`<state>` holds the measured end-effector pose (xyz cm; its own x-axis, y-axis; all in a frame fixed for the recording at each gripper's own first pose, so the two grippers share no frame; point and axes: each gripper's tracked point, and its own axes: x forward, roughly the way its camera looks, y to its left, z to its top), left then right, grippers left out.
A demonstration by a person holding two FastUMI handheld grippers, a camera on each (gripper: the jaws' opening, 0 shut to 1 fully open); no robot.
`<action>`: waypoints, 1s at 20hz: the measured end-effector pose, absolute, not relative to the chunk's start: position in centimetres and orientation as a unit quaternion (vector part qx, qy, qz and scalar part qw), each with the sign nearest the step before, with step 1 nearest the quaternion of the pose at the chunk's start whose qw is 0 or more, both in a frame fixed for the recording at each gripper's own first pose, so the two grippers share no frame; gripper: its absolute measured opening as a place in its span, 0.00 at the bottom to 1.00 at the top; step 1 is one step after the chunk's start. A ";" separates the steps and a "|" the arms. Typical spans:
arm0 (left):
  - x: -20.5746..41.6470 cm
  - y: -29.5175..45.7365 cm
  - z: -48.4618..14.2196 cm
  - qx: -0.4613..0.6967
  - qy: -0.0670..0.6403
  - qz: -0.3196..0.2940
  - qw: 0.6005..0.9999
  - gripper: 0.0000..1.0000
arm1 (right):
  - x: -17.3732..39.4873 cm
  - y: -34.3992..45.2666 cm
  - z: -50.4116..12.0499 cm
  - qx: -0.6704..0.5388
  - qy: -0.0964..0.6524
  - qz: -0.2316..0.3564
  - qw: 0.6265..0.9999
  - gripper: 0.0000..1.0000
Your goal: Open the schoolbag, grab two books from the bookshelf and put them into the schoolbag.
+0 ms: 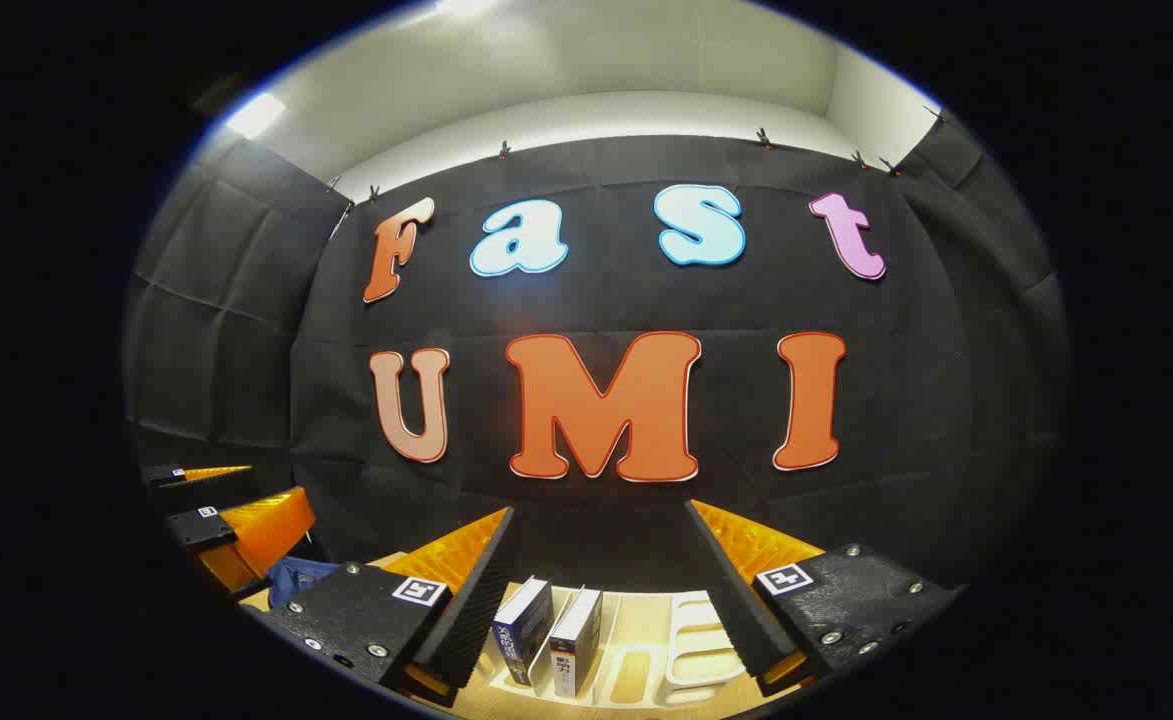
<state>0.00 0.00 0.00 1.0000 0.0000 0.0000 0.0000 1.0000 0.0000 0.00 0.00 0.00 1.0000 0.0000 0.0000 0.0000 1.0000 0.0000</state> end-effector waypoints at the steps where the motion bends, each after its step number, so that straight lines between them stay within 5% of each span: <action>1: 0.3 0.2 0.1 0.002 -0.002 0.002 1.000 0.92 | -0.1 -0.3 0.0 -0.001 0.001 -0.005 1.000 0.96; 20: 2.2 -2.9 -2.6 -0.004 0.026 -0.056 0.998 0.94 | -2.7 -3.3 -1.8 -0.021 0.032 -0.077 0.996 0.96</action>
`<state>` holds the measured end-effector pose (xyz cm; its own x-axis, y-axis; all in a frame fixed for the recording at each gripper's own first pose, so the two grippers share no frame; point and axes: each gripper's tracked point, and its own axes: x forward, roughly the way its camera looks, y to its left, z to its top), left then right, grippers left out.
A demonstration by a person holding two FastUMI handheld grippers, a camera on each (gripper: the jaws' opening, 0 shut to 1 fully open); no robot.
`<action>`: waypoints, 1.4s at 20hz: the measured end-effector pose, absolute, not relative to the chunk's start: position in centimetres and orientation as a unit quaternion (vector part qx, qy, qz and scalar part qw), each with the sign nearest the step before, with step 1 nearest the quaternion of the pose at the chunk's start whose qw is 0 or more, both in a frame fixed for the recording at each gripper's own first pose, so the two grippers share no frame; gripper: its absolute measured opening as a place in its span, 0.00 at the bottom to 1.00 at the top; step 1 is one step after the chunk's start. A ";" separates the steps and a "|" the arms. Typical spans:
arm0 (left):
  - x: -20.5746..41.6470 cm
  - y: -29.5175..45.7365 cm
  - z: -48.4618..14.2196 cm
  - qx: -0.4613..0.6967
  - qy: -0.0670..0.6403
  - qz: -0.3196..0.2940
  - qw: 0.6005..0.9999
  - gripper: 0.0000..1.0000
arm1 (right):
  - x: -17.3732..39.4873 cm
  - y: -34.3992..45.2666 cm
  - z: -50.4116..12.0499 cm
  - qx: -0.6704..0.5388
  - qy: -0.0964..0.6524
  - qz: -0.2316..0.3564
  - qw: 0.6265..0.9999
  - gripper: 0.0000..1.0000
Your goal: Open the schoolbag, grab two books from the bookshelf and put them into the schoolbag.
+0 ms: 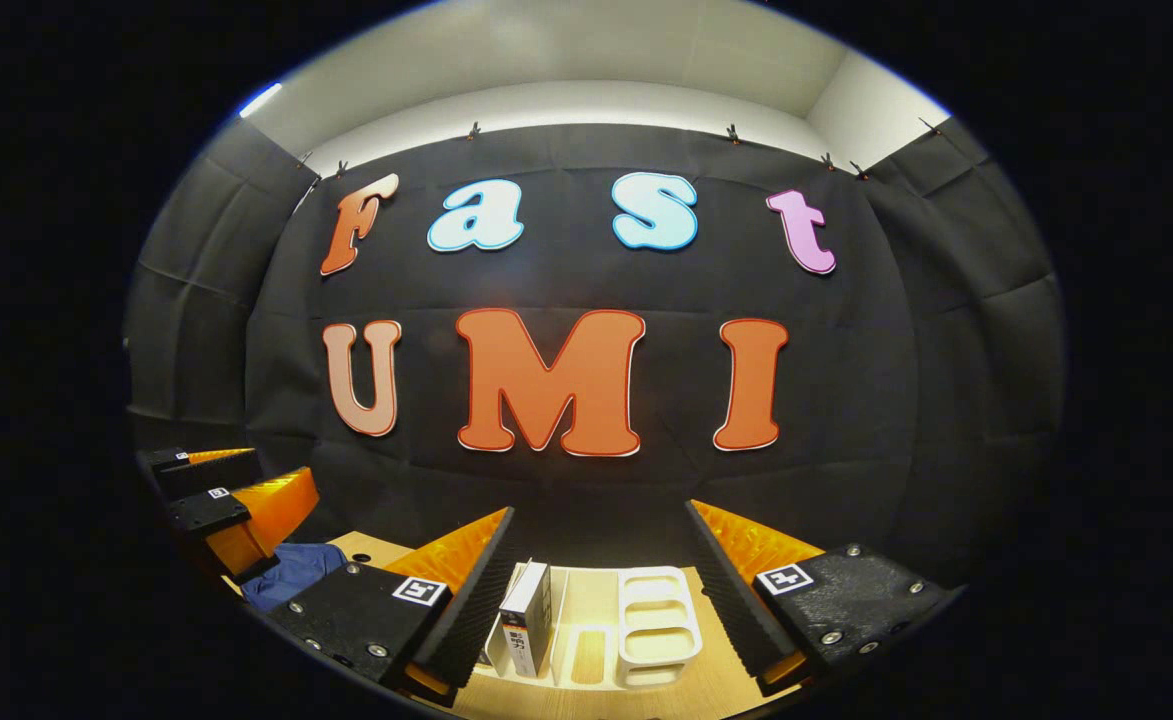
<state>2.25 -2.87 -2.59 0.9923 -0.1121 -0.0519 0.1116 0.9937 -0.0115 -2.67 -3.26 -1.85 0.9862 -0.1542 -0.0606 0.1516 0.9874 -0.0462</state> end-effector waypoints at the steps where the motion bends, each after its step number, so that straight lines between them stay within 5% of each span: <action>1: 2.3 -3.0 -2.7 -0.004 0.026 -0.057 0.998 0.94 | -2.7 -3.5 -1.8 -0.021 0.032 -0.079 0.996 0.96; 28: 2.6 -3.1 -3.2 -0.002 0.023 -0.052 0.998 0.94 | -2.4 -3.9 -3.2 -0.016 0.047 -0.082 0.995 0.97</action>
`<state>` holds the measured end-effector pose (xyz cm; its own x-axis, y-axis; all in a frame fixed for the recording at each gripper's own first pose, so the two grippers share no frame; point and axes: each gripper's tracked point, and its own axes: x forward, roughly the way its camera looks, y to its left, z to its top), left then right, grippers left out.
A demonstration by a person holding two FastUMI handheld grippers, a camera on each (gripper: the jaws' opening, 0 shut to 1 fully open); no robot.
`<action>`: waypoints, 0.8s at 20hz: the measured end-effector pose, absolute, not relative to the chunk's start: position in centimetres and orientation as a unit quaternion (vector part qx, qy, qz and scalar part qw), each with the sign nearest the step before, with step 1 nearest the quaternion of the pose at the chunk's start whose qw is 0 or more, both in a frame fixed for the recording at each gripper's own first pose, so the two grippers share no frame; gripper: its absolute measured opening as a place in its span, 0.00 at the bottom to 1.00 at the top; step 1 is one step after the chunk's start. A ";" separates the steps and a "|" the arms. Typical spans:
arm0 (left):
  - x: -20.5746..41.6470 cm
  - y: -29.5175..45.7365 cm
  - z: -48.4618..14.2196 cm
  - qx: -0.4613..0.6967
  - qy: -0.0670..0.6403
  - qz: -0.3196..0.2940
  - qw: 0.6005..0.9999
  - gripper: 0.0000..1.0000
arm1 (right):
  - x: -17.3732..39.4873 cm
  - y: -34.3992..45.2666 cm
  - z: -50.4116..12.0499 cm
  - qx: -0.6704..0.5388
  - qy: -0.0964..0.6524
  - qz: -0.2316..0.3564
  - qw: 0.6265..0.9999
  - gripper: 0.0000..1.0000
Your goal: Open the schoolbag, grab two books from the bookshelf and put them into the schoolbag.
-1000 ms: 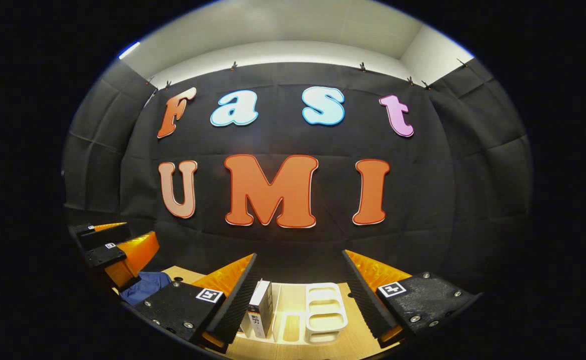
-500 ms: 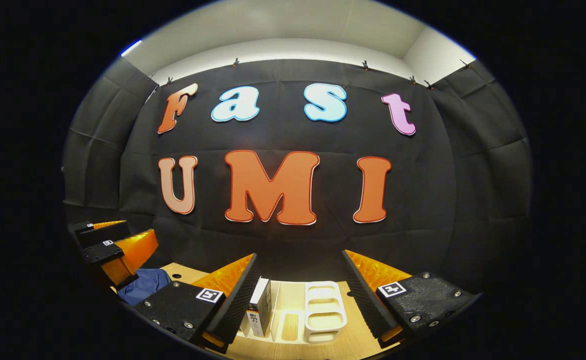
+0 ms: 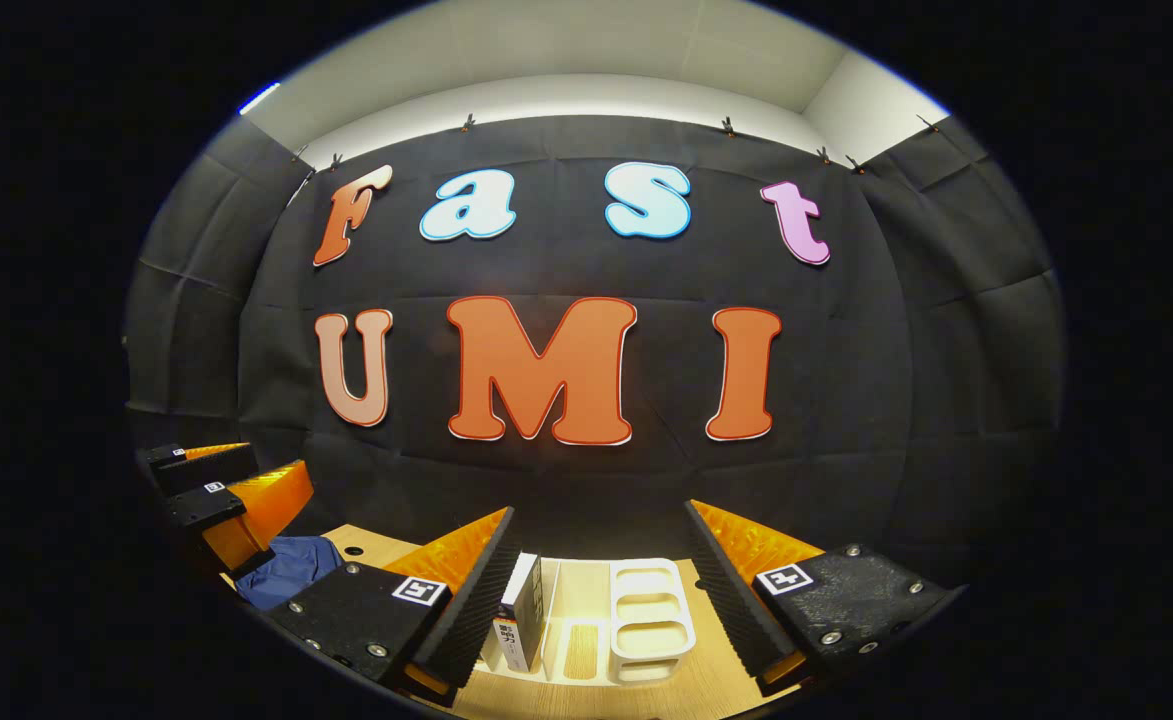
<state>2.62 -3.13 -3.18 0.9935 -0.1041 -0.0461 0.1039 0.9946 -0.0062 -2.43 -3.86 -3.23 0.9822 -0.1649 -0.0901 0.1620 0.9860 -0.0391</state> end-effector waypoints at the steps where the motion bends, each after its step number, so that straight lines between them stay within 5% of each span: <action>1: 2.6 -2.9 -3.2 -0.001 0.021 -0.050 0.999 0.94 | -2.4 -3.9 -3.2 -0.015 0.048 -0.083 0.995 0.96; 9: 2.4 -1.6 -3.7 -0.002 0.028 -0.037 0.999 0.92 | -2.2 -3.7 -3.5 -0.021 0.052 -0.079 0.995 0.96; 16: 1.9 0.6 -9.9 0.049 0.107 -0.039 0.992 0.93 | -2.2 -5.1 -4.3 -0.022 0.068 -0.093 0.993 0.96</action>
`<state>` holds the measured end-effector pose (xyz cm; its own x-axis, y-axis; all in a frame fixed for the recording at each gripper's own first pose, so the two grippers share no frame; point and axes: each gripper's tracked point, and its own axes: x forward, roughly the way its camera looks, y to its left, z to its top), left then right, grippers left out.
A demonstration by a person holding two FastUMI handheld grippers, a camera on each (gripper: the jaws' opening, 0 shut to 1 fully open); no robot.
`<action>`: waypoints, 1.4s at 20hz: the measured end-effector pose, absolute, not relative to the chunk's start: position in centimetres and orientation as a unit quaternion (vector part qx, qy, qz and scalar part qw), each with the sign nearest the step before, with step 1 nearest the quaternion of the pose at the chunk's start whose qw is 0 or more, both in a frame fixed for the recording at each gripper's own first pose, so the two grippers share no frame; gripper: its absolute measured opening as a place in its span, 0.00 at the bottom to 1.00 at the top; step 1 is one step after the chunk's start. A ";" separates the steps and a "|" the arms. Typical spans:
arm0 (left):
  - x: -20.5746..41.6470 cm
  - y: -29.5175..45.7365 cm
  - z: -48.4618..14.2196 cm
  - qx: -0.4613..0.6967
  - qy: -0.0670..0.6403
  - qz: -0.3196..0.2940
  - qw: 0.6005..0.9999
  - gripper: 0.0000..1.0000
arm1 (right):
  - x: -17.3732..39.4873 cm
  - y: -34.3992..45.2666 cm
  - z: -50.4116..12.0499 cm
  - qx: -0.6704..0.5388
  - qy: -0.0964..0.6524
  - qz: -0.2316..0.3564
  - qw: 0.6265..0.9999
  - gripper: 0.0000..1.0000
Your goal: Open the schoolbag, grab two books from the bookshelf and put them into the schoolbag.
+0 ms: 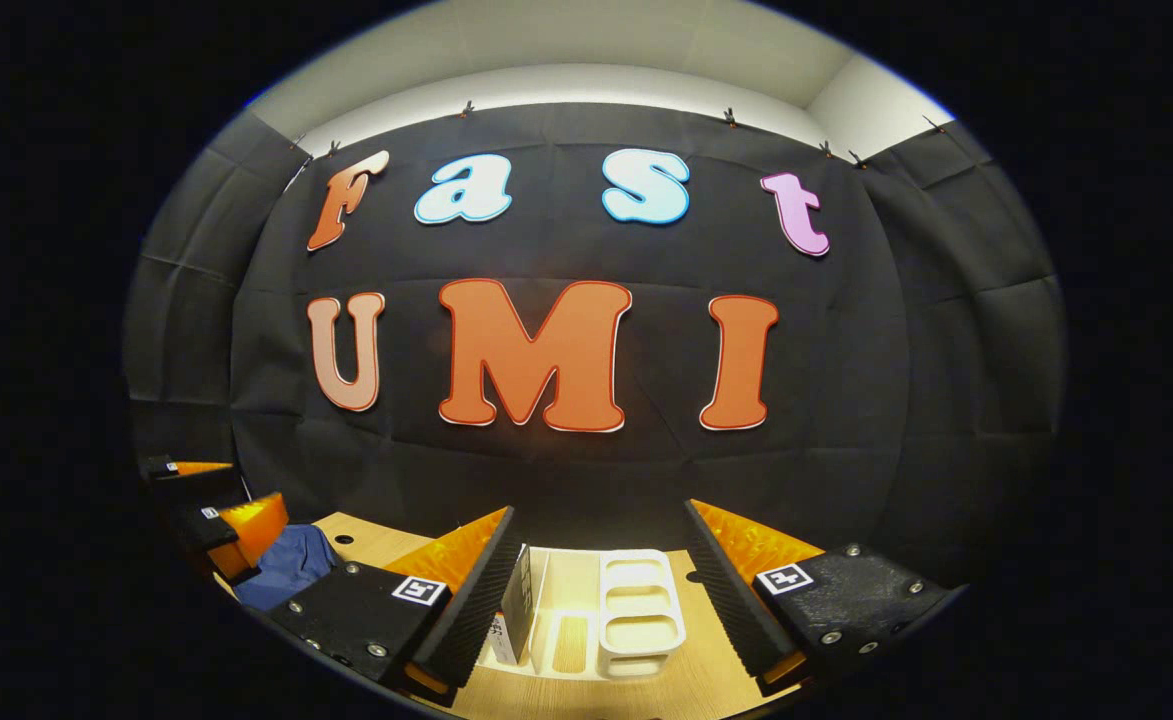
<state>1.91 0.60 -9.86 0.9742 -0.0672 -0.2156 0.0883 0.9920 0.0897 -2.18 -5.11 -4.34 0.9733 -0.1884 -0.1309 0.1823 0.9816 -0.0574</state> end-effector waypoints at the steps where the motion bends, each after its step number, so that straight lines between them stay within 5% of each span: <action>1: 1.6 1.0 -10.6 0.059 0.114 -0.037 0.991 0.93 | -2.2 -5.4 -4.5 -0.020 0.070 -0.097 0.993 0.96; 14: -1.8 6.1 -22.5 0.211 0.258 -0.035 0.942 0.96 | -2.6 -8.2 -7.5 -0.031 0.108 -0.131 0.985 0.97; 28: -9.3 11.5 -37.9 0.406 0.432 -0.082 0.801 0.96 | -2.4 -9.7 -9.8 -0.041 0.134 -0.149 0.979 0.97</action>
<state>-9.31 11.53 -37.94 0.6132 0.2189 -0.7590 0.4824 0.6571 0.5792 -2.41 -9.70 -9.82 0.9199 -0.3017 -0.2505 0.2798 0.9526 -0.1196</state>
